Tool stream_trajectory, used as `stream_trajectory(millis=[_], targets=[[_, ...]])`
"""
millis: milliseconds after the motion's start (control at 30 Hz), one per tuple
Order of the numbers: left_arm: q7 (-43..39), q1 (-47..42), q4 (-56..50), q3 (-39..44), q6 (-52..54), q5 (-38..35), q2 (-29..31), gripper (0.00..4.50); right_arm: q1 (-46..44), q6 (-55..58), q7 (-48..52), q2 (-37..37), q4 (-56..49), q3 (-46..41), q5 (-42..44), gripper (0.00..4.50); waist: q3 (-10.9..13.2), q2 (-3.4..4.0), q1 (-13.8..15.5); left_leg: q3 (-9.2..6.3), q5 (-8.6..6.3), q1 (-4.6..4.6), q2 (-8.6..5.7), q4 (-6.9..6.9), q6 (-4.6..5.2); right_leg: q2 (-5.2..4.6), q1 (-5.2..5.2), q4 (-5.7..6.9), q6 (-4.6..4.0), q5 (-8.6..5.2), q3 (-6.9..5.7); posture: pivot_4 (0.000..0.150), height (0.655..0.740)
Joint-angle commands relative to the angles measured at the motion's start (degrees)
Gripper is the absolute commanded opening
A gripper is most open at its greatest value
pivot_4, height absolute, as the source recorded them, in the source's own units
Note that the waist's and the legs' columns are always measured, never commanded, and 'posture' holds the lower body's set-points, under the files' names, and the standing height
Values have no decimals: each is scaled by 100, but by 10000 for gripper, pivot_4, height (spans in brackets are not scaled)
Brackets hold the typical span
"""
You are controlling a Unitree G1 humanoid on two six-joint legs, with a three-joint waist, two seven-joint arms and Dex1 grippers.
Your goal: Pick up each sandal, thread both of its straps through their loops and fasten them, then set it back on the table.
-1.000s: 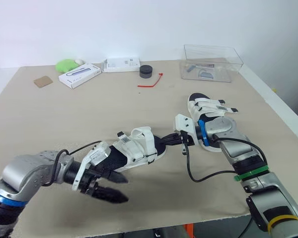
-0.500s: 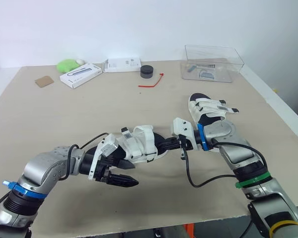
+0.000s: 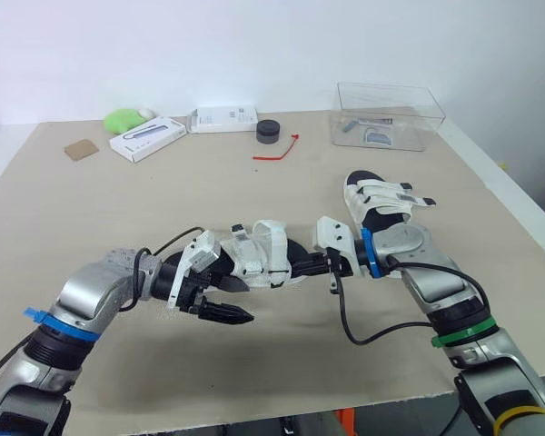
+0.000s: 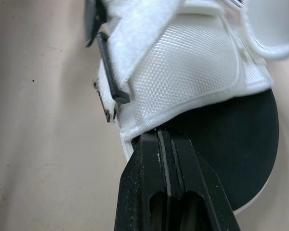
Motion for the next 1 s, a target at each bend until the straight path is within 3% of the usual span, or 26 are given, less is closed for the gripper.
stream_trajectory(millis=[33,567,800,933,1000], targets=[[-257,-264,122,15,-216,150,122,40572,-5,-57,19,-55,-24,-62,37,0,0,0,0,0,0,-1,1,0,1,1,-1,-1,0,0,0,1500,7400],[-856,-267,-362,128,-13,62,803,40572,-109,-173,45,-86,183,-72,5,0,0,0,-4,-2,-6,-8,4,-2,9,2,-6,-5,-1,-5,-2,1500,7400],[-1338,-195,-1182,472,1303,-1276,1332,40572,-136,-198,75,-117,225,-89,-8,0,1,0,-6,0,-10,-11,7,-3,16,1,-9,-7,-1,-13,-1,1500,7400],[-554,159,-1172,272,1005,-898,802,40572,-155,-216,83,-106,257,-85,-12,0,1,0,-5,-4,-11,-9,4,-2,17,0,-8,-5,0,-14,0,1500,7400],[73,276,-1022,172,639,-556,240,40572,-173,-226,81,-94,277,-78,-16,0,1,0,-4,-4,-10,-9,5,-1,17,0,-7,-5,1,-14,-1,1500,7400]])
